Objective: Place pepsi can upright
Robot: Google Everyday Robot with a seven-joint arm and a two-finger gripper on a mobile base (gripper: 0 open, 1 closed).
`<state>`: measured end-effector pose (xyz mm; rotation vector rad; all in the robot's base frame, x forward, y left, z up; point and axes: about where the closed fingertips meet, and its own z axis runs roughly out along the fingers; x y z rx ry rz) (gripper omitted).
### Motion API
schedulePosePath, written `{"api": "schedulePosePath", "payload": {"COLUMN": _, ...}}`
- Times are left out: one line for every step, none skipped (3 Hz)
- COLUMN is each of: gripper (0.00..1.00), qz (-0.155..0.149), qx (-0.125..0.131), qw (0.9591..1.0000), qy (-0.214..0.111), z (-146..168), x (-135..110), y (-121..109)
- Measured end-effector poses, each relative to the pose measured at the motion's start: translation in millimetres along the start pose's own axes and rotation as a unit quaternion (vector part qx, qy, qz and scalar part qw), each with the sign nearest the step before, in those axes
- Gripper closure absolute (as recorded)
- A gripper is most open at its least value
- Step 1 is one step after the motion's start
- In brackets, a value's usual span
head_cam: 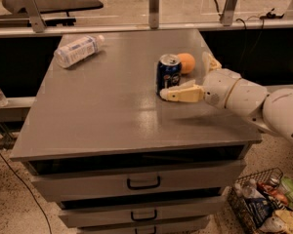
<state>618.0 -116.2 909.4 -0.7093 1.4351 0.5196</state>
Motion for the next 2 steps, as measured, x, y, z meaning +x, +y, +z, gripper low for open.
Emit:
{"api": "schedulePosePath", "payload": {"gripper": 0.0, "qz": -0.017, "qx": 0.002, "qw": 0.9996, "qy": 0.021, "z": -23.0, "x": -28.2, "y": -38.4}}
{"api": "schedulePosePath", "payload": {"gripper": 0.0, "qz": -0.018, "qx": 0.005, "qw": 0.9997, "qy": 0.018, "z": -28.2, "x": -35.5, "y": -47.1}}
